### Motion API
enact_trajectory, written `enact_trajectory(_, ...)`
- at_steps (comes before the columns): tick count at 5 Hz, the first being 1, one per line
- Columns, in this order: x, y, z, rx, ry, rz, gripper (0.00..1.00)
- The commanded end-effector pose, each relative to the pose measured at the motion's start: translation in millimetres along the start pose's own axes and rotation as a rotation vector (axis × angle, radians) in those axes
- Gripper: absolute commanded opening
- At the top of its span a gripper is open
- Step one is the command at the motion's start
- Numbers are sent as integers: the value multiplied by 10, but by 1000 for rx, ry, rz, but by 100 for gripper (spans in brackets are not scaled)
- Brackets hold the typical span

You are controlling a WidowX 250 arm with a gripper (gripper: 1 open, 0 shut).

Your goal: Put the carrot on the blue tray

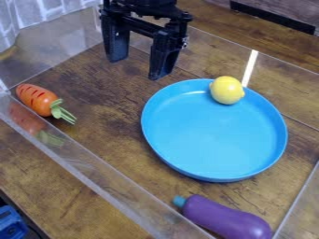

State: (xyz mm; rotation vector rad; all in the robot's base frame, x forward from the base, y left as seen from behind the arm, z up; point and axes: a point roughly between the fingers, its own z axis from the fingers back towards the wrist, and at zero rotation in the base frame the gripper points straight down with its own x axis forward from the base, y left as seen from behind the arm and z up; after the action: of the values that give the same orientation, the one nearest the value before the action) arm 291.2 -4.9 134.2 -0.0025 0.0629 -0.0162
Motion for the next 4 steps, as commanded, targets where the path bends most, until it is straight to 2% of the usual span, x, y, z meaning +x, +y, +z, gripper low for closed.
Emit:
enact_trajectory(1,-69,61,-56,-1,17,-15,100)
enact_trajectory(2,-212,332,-85,7,29,-125,100)
enact_trajectory(3,-359,714,-65,25,37,-281,100)
enact_trajectory(4,-369,1054,-57,48,42,-407,100)
